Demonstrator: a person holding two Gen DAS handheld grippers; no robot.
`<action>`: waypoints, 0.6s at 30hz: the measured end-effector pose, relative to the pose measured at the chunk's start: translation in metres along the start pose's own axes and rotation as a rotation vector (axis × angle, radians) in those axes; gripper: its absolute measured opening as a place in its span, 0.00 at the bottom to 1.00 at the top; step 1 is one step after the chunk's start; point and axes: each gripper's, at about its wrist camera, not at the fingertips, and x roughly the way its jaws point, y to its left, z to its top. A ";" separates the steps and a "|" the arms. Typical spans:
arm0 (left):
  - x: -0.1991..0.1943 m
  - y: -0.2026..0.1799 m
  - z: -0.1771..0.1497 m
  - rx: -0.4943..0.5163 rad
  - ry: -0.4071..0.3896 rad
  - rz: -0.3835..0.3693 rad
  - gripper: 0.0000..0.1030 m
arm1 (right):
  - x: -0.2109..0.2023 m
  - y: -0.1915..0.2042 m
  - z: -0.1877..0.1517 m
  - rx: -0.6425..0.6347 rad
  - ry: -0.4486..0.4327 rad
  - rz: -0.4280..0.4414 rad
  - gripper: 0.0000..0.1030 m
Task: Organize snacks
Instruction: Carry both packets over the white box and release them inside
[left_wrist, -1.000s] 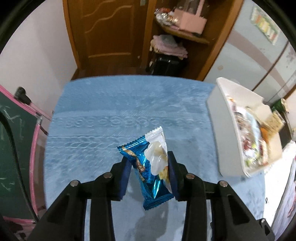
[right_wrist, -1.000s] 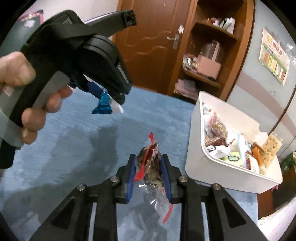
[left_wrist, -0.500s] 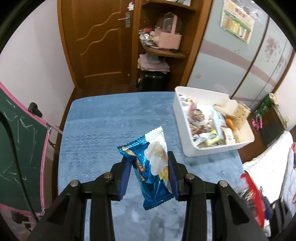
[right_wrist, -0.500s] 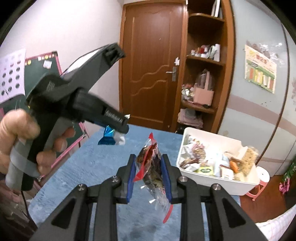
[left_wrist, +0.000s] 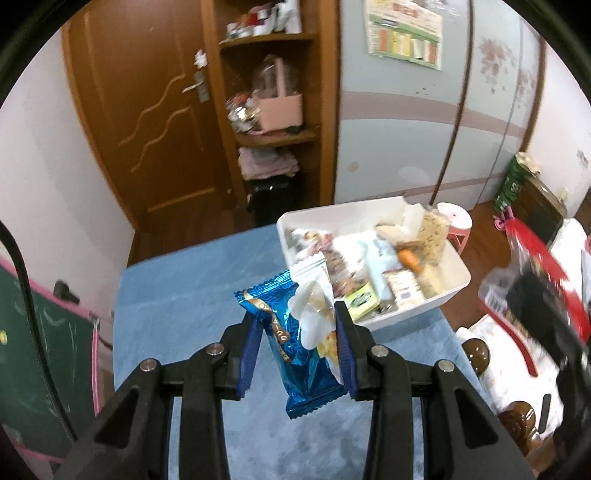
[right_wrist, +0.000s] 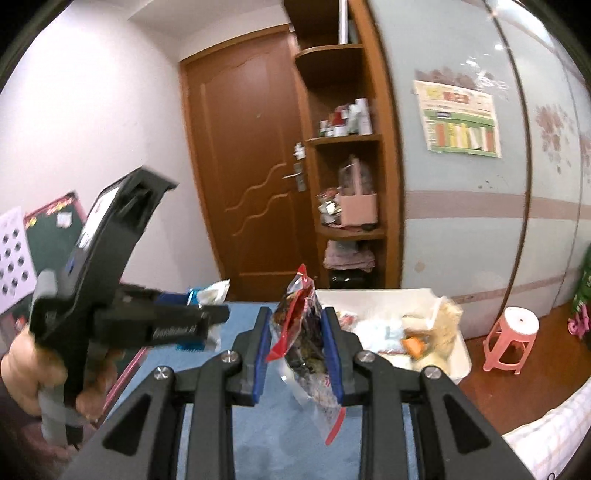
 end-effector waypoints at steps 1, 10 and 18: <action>0.002 -0.006 0.005 0.010 -0.007 -0.001 0.35 | 0.003 -0.012 0.005 0.016 -0.007 -0.004 0.26; 0.043 -0.055 0.043 0.052 -0.016 -0.005 0.35 | 0.049 -0.093 0.016 0.206 0.061 0.016 0.27; 0.095 -0.067 0.063 0.031 -0.002 0.003 0.35 | 0.103 -0.124 0.009 0.286 0.143 0.010 0.27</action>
